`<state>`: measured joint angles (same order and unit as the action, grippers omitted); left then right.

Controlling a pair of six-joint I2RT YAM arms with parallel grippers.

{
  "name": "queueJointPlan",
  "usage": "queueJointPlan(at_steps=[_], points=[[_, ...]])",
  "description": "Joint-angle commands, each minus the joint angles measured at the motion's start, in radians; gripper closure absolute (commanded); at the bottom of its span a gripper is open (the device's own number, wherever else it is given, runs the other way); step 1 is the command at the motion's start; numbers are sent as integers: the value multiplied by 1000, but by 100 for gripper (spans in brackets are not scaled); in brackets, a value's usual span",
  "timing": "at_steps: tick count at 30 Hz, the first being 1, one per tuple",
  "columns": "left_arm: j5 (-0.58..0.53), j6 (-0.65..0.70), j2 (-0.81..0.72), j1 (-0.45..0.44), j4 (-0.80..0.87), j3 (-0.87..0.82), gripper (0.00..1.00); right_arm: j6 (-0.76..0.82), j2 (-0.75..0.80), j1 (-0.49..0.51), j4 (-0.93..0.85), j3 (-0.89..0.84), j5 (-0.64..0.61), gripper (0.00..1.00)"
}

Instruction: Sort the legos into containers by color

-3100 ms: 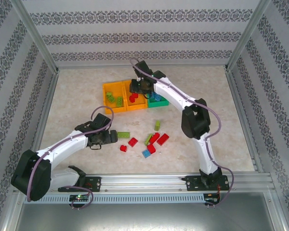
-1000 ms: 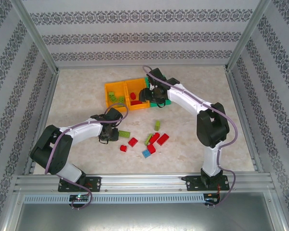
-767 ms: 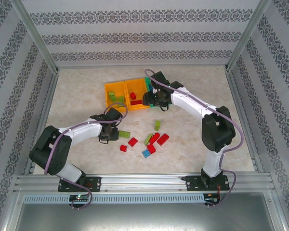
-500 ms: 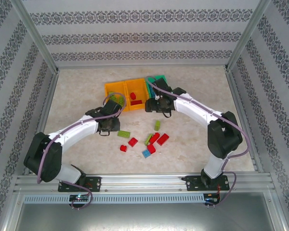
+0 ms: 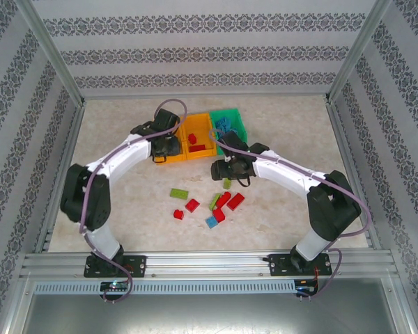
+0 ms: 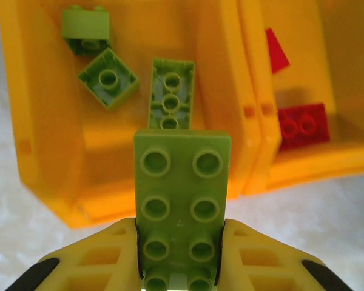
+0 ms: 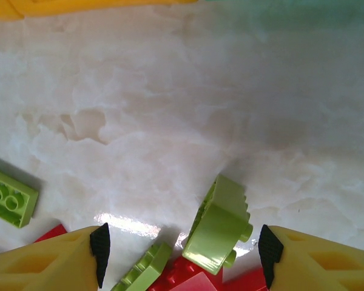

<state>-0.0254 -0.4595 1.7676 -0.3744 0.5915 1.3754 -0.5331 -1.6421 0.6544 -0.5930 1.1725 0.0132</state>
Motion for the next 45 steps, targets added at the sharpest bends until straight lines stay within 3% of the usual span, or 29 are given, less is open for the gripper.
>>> queueJointPlan(at_steps=[1,9,22,28,31,38,45], points=[[31,35,78,41,32,81,73,-27,29,18,-7,-22,-45,31],[42,37,200,78,60,193,71,-98,-1,39,-50,-25,-62,31],[52,10,158,78,43,163,40,-117,-70,42,-86,1,-73,43],[75,8,80,77,14,121,19,-110,-107,43,-94,22,-72,49],[66,14,35,76,-1,79,0,-107,-120,49,-96,34,-86,57],[43,28,-63,77,-25,-52,0,-94,-123,63,-113,68,-125,71],[2,24,-161,77,-51,-172,1,-83,-100,85,-87,125,-114,76]])
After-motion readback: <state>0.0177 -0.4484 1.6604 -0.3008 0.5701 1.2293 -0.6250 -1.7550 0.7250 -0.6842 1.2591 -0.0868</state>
